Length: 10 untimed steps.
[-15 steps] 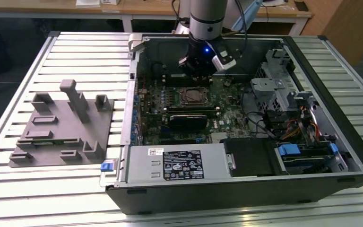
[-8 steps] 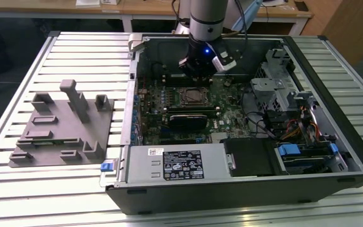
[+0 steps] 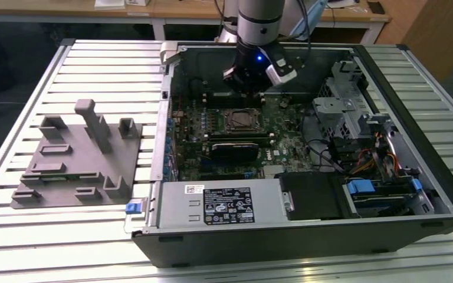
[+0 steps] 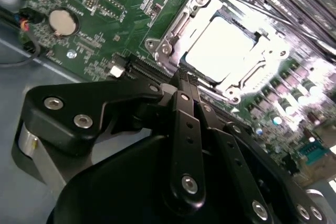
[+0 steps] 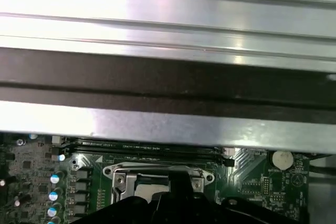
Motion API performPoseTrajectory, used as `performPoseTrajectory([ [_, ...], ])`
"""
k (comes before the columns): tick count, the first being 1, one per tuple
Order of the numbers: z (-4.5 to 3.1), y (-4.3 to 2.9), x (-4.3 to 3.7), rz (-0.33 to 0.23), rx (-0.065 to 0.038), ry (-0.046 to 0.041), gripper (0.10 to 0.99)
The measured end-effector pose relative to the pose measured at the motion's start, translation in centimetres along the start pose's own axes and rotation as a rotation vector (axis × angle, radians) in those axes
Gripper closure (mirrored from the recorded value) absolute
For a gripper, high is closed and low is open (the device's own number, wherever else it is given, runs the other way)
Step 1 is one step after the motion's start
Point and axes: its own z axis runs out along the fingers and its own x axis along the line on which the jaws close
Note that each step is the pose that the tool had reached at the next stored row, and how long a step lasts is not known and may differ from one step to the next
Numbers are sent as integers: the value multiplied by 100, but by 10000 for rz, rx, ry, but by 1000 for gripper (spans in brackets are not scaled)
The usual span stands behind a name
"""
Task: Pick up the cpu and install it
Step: 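Install the second cpu locking lever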
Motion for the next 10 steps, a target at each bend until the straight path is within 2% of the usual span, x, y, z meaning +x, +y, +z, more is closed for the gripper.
performPoseTrajectory([
  [3, -67, 3, -2, 0, 2, 1, 980],
  [5, -77, -4, -2, -2, 0, 0, 980],
  [10, -84, -122, 4, 0, 1, 1, 980],
])
